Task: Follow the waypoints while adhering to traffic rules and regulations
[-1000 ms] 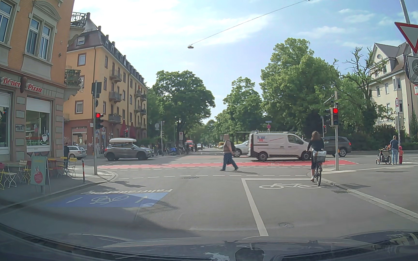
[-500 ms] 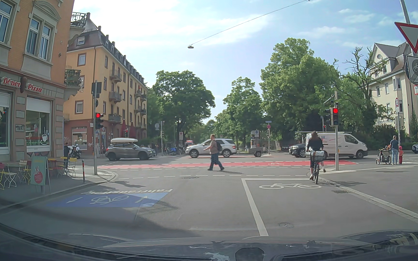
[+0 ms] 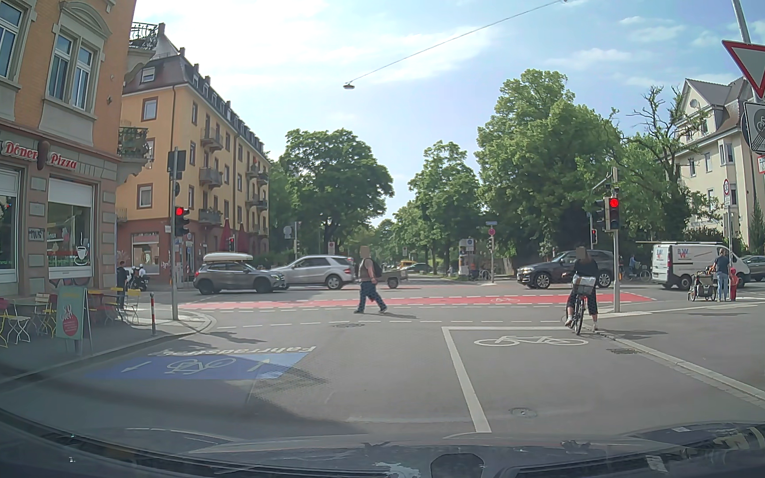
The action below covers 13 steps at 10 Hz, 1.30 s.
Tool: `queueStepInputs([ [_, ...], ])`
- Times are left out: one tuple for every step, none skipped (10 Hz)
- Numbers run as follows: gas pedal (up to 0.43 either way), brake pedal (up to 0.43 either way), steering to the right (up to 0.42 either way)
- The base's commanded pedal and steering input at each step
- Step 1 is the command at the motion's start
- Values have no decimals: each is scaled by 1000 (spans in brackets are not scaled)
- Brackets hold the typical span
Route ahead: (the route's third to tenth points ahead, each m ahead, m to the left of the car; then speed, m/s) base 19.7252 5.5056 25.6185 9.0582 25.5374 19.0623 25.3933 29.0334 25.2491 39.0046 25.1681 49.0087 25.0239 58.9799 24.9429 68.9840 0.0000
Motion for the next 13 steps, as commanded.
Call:
queueStepInputs([
  [0,287,-14],
  [0,287,-14],
  [0,287,-14],
  [0,287,-14],
  [0,287,-14],
  [0,287,-14],
  [0,287,-14],
  [0,287,-14],
  [0,287,-14],
  [0,287,-14],
  [0,287,-14],
  [0,287,-14],
  [0,287,-14],
])
